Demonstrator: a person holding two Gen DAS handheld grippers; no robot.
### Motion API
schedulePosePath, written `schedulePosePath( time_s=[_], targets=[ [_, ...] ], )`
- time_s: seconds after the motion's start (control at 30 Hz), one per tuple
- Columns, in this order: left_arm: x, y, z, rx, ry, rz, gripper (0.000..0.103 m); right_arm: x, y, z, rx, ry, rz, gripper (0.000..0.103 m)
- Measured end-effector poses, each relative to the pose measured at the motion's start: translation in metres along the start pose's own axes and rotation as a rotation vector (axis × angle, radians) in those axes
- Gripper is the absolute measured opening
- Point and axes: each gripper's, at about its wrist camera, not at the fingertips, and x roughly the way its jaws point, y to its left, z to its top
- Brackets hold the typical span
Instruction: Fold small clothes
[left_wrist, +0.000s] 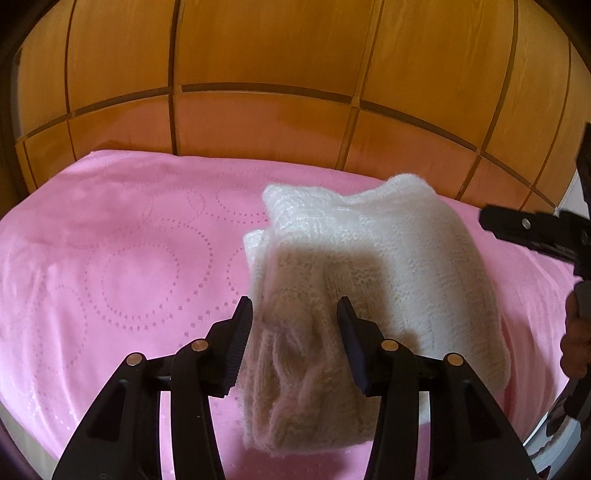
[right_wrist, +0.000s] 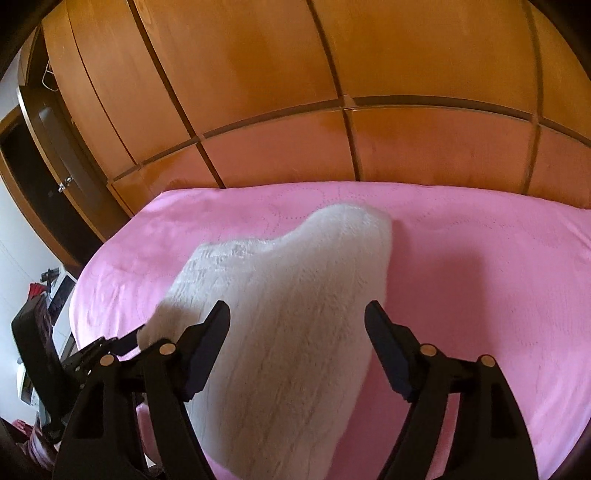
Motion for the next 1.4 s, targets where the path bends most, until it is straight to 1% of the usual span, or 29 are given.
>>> schedulePosePath(
  time_s=[0.13,0.37,0.5,0.6,0.63,0.7,0.77,0.8,0.83,0.9,0.97,1.0,1.03,1.1,1.17,1.23,1.27,1.3,1.33,1.4],
  targets=[
    [0.003,0.004,-0.002,-0.003,0.008,-0.001,0.046,0.010,-0.003,0.010,0.010,0.012,-0.006,0.076],
    [0.008,0.007,-0.002,-0.011,0.024,-0.004,0.046,0.025,-0.007,0.016,0.015,0.029,-0.021,0.076],
    [0.013,0.009,-0.002,-0.019,0.040,-0.008,0.047,0.040,-0.007,0.024,0.025,0.046,-0.028,0.076],
    [0.020,0.014,-0.006,-0.028,0.061,-0.014,0.047,0.066,-0.005,0.032,0.022,0.089,-0.046,0.076],
    [0.024,0.017,-0.009,-0.036,0.071,-0.022,0.047,0.082,-0.004,0.035,0.012,0.132,-0.068,0.077],
    [0.029,0.022,-0.013,-0.056,0.077,-0.047,0.047,0.107,-0.001,0.034,-0.014,0.186,-0.104,0.081],
    [0.034,0.030,-0.016,-0.085,0.083,-0.078,0.047,0.118,-0.002,0.033,-0.016,0.194,-0.115,0.082],
    [0.036,0.035,-0.017,-0.106,0.091,-0.098,0.047,0.116,-0.004,0.033,-0.009,0.188,-0.102,0.083],
    [0.037,0.036,-0.017,-0.111,0.095,-0.107,0.047,0.106,-0.007,0.035,0.005,0.163,-0.072,0.085],
    [0.037,0.038,-0.016,-0.102,0.097,-0.125,0.047,0.078,-0.021,0.035,0.059,0.082,-0.020,0.094],
    [0.038,0.043,-0.016,-0.111,0.102,-0.156,0.047,0.059,-0.041,0.028,0.125,0.037,0.009,0.095],
    [0.039,0.045,-0.016,-0.118,0.105,-0.168,0.049,0.051,-0.051,0.023,0.159,0.028,0.031,0.095],
    [0.040,0.048,-0.017,-0.127,0.108,-0.191,0.049,0.046,-0.063,0.014,0.198,0.031,0.061,0.095],
    [0.042,0.054,-0.017,-0.148,0.115,-0.232,0.049,0.047,-0.081,-0.005,0.261,0.065,0.115,0.095],
    [0.045,0.060,-0.019,-0.187,0.130,-0.279,0.049,0.052,-0.090,-0.020,0.308,0.085,0.158,0.095],
    [0.048,0.066,-0.020,-0.218,0.140,-0.315,0.049,0.054,-0.096,-0.033,0.368,0.087,0.242,0.095],
    [0.049,0.068,-0.022,-0.236,0.144,-0.336,0.049,0.056,-0.096,-0.036,0.386,0.093,0.279,0.094],
    [0.050,0.071,-0.024,-0.251,0.148,-0.352,0.049,0.061,-0.093,-0.040,0.405,0.111,0.327,0.091],
    [0.050,0.072,-0.024,-0.264,0.151,-0.367,0.049,0.066,-0.088,-0.043,0.406,0.125,0.351,0.089],
    [0.053,0.075,-0.026,-0.288,0.156,-0.398,0.049,0.075,-0.076,-0.045,0.389,0.148,0.394,0.083]
  ],
)
